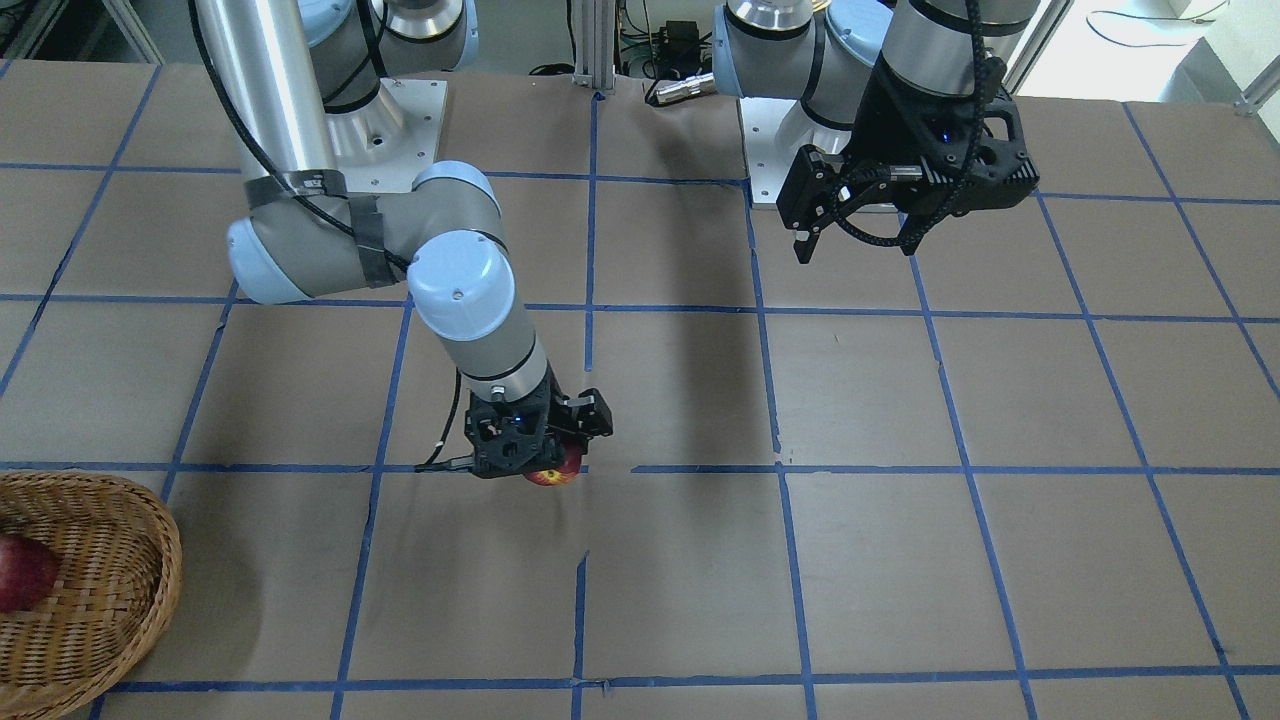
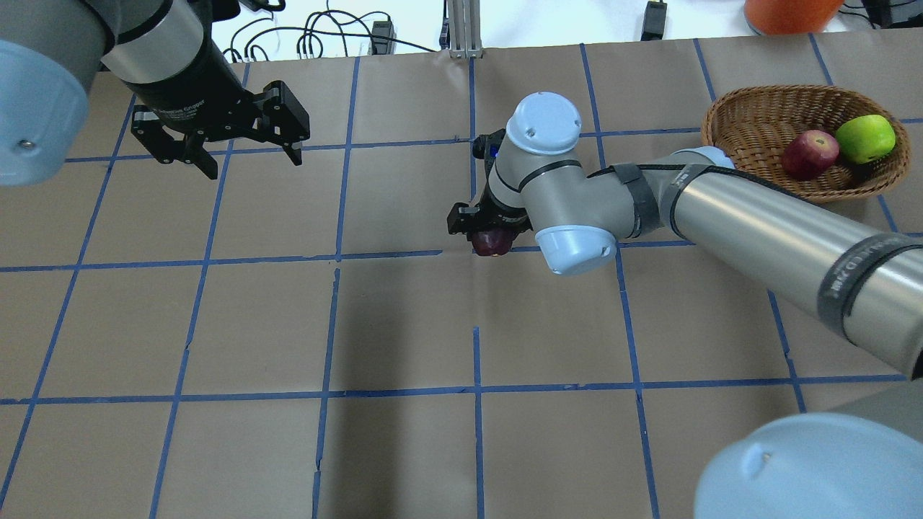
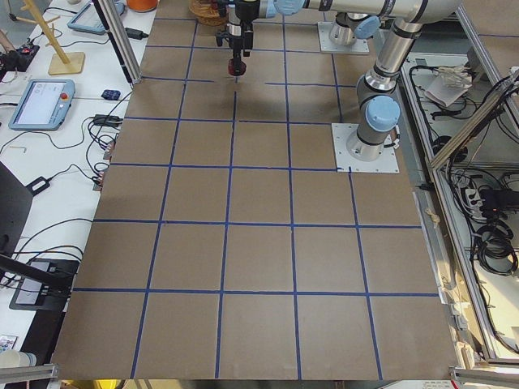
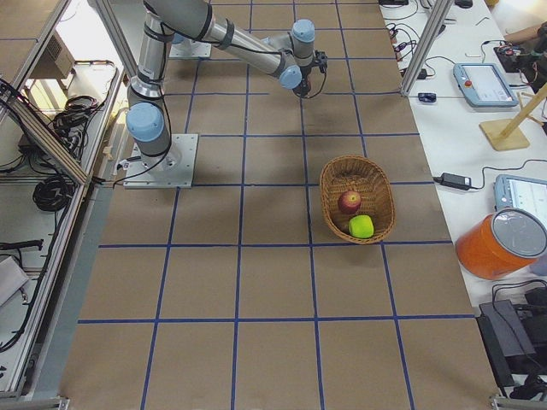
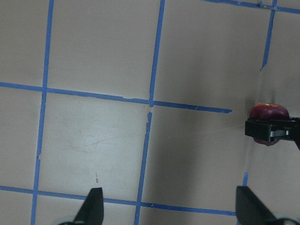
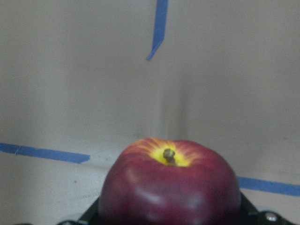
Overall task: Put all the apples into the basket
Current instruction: 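Carry the dark red apple into the basket and open the right gripper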
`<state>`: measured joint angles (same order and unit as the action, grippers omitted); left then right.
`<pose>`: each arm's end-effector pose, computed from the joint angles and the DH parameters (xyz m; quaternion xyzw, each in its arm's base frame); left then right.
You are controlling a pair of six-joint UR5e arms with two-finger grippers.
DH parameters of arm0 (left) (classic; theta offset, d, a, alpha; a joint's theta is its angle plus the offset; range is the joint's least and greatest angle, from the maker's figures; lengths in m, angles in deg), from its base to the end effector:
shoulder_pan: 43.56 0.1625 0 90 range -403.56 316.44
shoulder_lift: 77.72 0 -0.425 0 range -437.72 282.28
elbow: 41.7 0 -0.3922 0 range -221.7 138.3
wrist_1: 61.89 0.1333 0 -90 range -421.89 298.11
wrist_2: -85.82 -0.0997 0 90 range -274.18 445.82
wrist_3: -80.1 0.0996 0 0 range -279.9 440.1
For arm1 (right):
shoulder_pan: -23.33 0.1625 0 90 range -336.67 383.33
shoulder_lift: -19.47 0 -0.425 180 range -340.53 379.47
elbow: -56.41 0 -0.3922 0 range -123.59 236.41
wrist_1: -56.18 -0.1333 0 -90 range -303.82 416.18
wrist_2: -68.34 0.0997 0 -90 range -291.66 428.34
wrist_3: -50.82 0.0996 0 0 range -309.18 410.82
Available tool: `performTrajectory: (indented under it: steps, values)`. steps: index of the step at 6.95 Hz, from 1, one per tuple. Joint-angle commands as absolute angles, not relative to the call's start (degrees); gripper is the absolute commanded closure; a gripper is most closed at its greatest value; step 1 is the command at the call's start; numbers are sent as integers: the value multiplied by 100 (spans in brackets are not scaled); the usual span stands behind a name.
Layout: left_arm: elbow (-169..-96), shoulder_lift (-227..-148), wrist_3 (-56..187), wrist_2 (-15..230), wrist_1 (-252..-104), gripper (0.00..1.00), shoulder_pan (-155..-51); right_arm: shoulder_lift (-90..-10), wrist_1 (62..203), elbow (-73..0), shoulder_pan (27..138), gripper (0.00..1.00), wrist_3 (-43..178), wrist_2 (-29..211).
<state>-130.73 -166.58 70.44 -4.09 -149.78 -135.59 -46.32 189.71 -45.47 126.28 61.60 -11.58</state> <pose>-0.1507 -0.4852 0.5099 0.0665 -0.9971 0.0365 0.0045 0.2820 -0.5537 0.2348 -0.0245 0.9937 -0.0452 0.0991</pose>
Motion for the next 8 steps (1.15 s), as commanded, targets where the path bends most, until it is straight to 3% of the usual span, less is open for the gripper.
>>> performTrajectory:
  steps: [1, 5, 7, 8]
  values:
    - [-13073, -16658, 7044, -409, -14978, 0, -13559, -5136, 17892, -4057, 11480, 100, 5440, -1390]
    - [-13073, -16658, 7044, -409, -14987, 0, -13559, -4901, 17561, -3447, 9729, 100, 2907, -2394]
    - [-13073, -16667, 7044, -409, -14978, 0, -13550, -4296, 18341, -3264, 9479, 100, 2577, -2412]
    - [-13073, -16667, 7044, -409, -14978, 0, -13559, -4145, 18388, -3193, 9479, 86, 2577, -2359]
